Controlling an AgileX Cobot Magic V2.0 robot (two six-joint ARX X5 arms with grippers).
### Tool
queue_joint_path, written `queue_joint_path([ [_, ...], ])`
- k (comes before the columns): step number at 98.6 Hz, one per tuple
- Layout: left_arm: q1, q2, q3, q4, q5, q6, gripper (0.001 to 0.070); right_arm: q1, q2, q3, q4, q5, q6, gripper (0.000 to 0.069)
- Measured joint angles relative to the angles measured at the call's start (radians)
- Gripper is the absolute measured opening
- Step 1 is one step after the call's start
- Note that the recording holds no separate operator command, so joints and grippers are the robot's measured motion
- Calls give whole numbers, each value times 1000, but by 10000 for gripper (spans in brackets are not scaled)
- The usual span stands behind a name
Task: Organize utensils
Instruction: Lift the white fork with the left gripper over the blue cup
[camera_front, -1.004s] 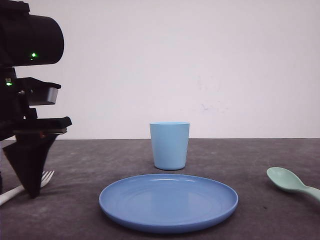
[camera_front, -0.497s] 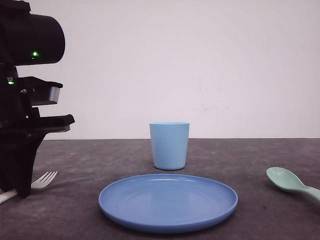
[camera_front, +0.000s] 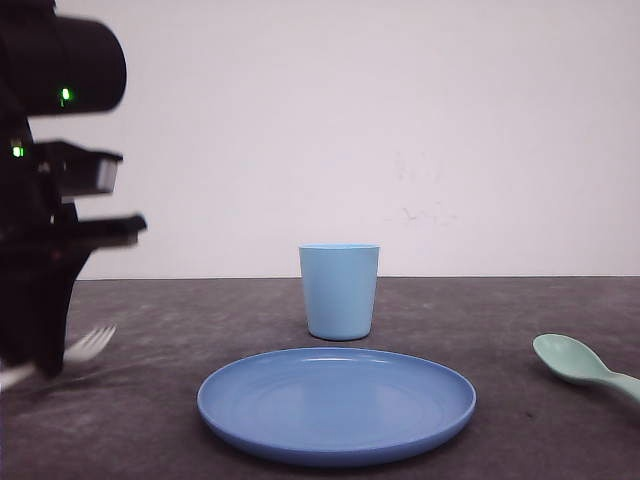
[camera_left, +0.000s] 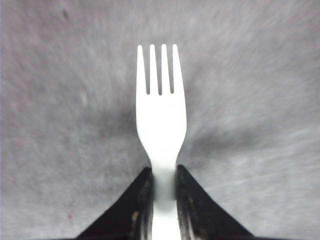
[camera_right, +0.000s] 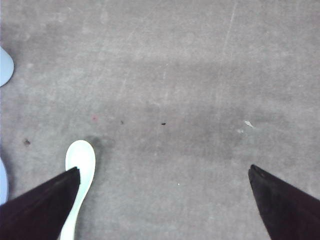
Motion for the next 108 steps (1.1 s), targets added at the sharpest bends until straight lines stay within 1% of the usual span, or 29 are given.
queue_joint_path([
  [24, 0, -96, 49, 15, 0, 3, 41, 0, 0, 0, 0, 0, 0, 679],
  [37, -8, -157, 76, 107, 1, 8, 42, 0, 0, 0, 2, 0, 0, 679],
  [44, -20, -188, 79, 193, 11, 10, 41, 0, 0, 0, 4, 0, 0, 679],
  [52, -37, -201, 79, 296, 40, 11, 41, 0, 0, 0, 4, 0, 0, 679],
  [66, -66, -188, 79, 528, 114, 16, 42, 1, 0, 0, 4, 0, 0, 679],
  [77, -90, -154, 79, 710, 164, 42, 42, 1, 0, 0, 4, 0, 0, 679],
  [95, -104, -58, 79, 949, 167, 73, 42, 1, 0, 0, 4, 0, 0, 679],
  [108, -112, 34, 79, 1111, 167, 120, 42, 1, 0, 0, 4, 0, 0, 679],
])
